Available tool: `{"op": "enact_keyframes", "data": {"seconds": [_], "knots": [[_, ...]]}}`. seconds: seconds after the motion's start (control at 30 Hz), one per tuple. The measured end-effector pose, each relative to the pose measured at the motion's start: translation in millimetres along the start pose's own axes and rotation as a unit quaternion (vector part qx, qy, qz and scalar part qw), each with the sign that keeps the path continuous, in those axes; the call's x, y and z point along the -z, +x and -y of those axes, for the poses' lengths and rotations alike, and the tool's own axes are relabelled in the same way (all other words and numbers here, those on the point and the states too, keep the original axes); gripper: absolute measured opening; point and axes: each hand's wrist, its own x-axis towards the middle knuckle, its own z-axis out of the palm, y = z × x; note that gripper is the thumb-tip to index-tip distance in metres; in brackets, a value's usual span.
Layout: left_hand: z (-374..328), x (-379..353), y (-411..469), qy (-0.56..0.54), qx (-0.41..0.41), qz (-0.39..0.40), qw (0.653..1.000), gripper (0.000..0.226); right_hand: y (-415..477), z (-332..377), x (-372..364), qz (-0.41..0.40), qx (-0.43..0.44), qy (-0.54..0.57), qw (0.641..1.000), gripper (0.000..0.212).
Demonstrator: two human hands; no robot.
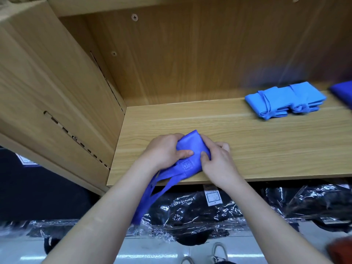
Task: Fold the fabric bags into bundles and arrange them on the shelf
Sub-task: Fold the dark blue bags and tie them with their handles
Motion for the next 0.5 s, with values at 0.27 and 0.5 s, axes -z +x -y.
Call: {"op": "enact_keyframes", "data": {"seconds": [0.27, 0.5], "knots": [[0.2, -9.4, 1.0, -0.143, 0.023, 0.074, 0.987, 0.033, 8.5, 7.8, 2.5, 0.067, -0.007, -0.090, 0.994, 0.048], [-5.9, -29.7, -29.1, -0.174, -0.104, -0.073, 0.976, 0.028, 13.6, 13.1, 13.1, 0.081, -0.033, 0.025, 0.996, 0.041]]}}
